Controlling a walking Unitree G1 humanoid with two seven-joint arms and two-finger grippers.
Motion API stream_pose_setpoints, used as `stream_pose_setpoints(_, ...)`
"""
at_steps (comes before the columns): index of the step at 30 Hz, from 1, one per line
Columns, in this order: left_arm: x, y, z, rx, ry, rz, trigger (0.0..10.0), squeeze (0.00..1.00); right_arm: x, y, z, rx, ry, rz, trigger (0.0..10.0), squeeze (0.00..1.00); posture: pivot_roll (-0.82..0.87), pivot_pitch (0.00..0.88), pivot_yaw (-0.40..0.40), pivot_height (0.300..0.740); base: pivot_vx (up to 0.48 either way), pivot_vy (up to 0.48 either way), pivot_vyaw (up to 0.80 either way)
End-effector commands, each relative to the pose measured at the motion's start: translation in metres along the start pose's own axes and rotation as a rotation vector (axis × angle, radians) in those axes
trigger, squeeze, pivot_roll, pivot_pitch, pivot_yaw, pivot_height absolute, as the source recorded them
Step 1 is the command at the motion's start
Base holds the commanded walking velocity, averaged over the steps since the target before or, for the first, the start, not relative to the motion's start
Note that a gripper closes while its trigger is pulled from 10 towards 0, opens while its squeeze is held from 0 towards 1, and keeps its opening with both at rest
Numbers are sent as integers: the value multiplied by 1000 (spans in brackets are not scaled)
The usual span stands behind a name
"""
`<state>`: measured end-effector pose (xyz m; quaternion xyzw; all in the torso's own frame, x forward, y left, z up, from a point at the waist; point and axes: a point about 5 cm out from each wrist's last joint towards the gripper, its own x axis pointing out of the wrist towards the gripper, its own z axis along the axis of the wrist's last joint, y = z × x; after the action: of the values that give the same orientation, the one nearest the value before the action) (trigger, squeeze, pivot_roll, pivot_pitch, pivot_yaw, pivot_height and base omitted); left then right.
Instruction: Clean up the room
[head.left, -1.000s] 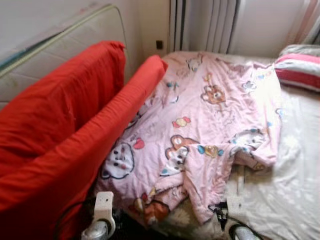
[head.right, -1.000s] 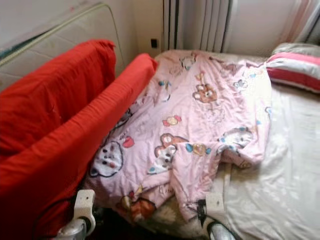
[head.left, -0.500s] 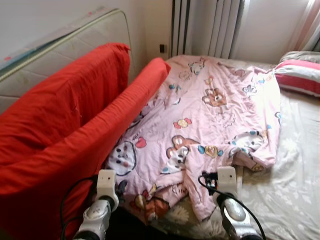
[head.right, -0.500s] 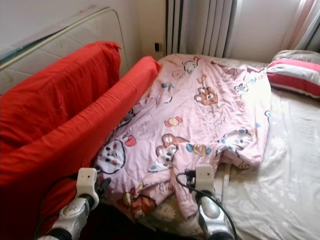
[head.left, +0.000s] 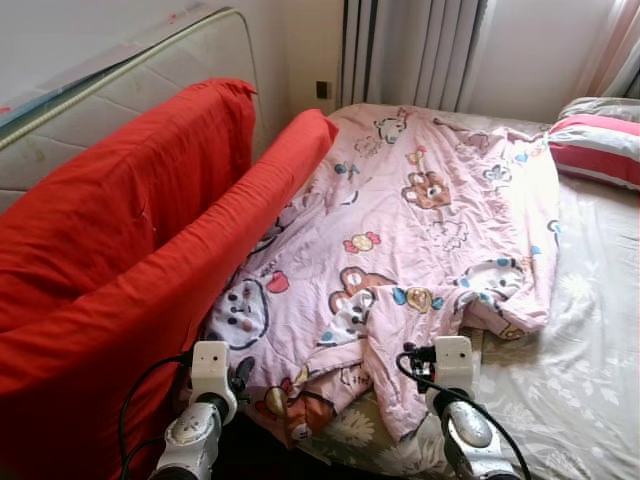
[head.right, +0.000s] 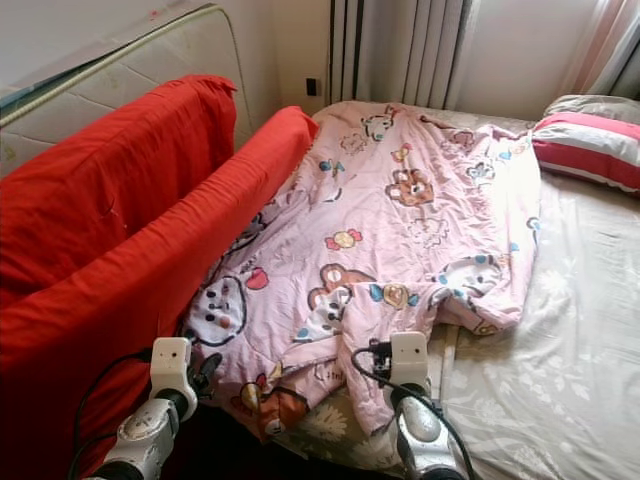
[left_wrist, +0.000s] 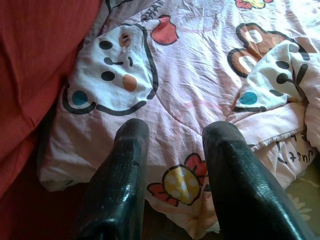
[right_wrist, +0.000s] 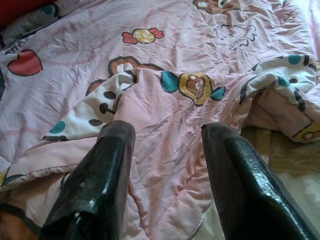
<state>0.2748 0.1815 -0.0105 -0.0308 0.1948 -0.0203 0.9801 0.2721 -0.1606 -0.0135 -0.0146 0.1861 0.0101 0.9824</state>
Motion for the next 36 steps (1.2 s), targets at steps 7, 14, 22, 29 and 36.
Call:
stream_pose_setpoints(7, -2, 2, -3, -8, 5, 7, 10000, 0, -2, 0, -6, -5, 30, -1, 10000, 0, -54, 9, 14, 665, 0, 0, 0)
stream_pose_setpoints(14, -1, 2, -2, -4, 5, 9, 10000, 0, -4, 2, -12, -32, 65, 28, 10000, 0, -51, 34, 14, 665, 0, 0, 0)
stream_pose_setpoints(22, -1, 3, -1, -7, 6, 8, 10000, 0, -5, 5, -16, -36, 92, 44, 10000, 0, -44, 49, 17, 665, 0, 0, 0)
stream_pose_setpoints(29, 0, 3, -1, -5, 9, 7, 10000, 0, -6, 8, -18, -60, 111, 42, 10000, 0, -50, 57, 20, 665, 0, 0, 0)
stream_pose_setpoints(36, 0, 0, -1, -7, 10, 0, 10000, 0, -7, 7, -22, -87, 142, 50, 10000, 0, -54, 62, 16, 640, 0, 0, 0)
